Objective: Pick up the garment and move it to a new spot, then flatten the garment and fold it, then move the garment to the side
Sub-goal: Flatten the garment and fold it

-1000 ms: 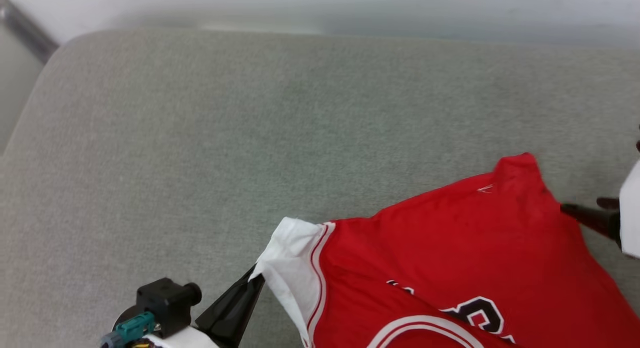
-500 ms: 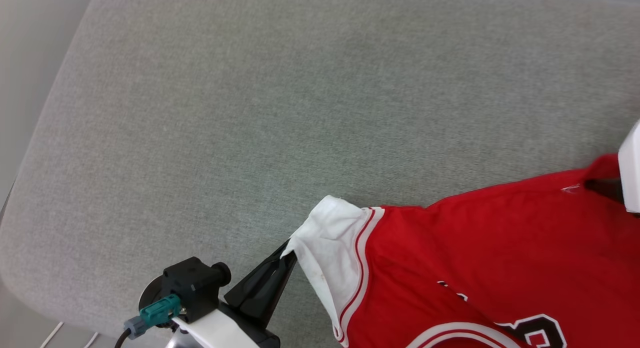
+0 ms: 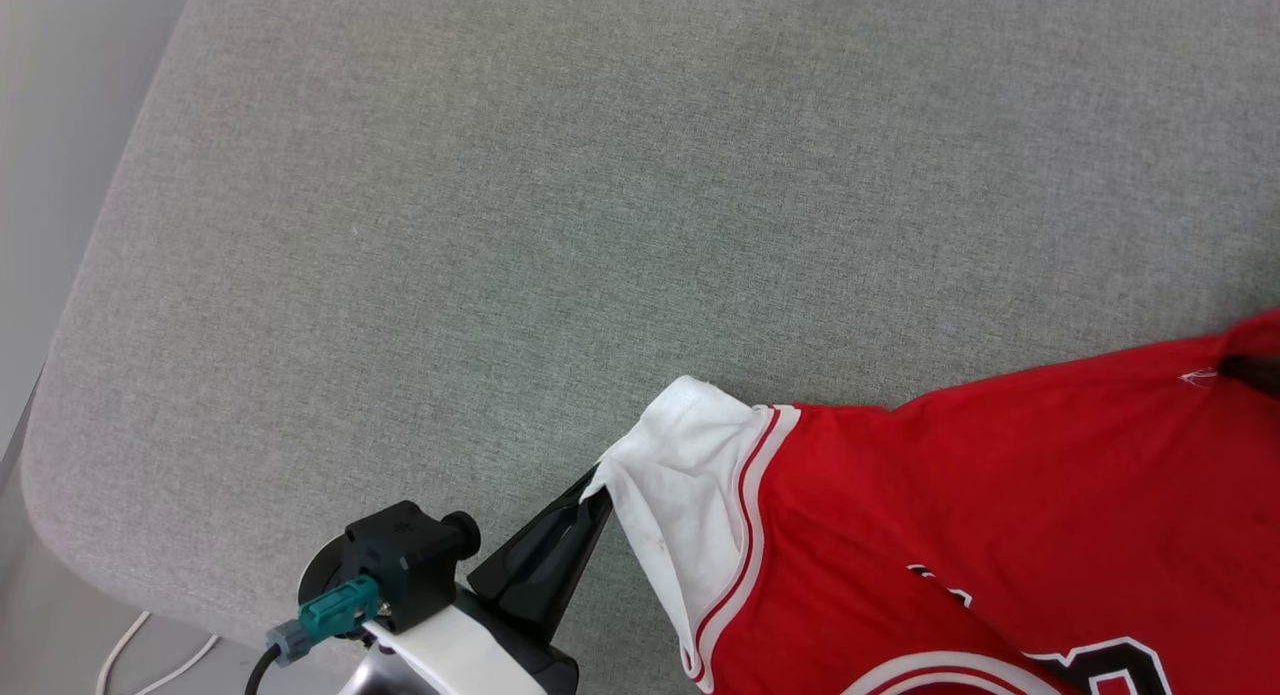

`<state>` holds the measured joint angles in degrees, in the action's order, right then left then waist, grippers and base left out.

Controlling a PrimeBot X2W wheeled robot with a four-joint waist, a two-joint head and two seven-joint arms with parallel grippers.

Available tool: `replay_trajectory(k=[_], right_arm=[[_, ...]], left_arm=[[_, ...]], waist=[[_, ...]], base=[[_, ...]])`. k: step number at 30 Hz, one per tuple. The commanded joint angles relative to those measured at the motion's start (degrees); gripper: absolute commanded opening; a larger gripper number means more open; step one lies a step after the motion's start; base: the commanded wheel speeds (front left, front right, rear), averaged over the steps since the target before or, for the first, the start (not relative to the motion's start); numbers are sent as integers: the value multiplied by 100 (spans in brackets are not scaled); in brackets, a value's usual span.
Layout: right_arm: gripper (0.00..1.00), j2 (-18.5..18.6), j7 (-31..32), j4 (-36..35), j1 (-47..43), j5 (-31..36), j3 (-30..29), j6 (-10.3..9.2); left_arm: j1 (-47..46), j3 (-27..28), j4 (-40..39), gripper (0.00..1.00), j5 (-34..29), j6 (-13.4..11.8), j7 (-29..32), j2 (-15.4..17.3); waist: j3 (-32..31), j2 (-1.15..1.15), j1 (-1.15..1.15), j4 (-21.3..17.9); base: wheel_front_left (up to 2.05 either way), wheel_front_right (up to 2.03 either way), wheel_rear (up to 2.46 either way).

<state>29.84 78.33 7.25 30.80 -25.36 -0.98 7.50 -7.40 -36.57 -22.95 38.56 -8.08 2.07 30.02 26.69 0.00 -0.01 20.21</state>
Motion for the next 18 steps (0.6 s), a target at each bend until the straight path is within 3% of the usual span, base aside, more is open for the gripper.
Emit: replay_trajectory(k=[1, 10, 18], right_arm=[[0, -180, 5, 405, -477, -75, 219, -2], [0, -223, -653, 318, -128, -373, 130, -2], [0, -97, -1377, 25, 7, -767, 142, -2]], left_arm=[[-72, -3, 16, 0, -4, 11, -34, -16], [8, 116, 101, 0, 43, -48, -87, 84], [164, 419, -57, 0, 88, -235, -90, 373]], waist=[[-27, 0, 1, -7], [-493, 0, 1, -267], [-1247, 0, 1, -835]], base=[[0, 0, 0], [0, 0, 0], [0, 0, 0]])
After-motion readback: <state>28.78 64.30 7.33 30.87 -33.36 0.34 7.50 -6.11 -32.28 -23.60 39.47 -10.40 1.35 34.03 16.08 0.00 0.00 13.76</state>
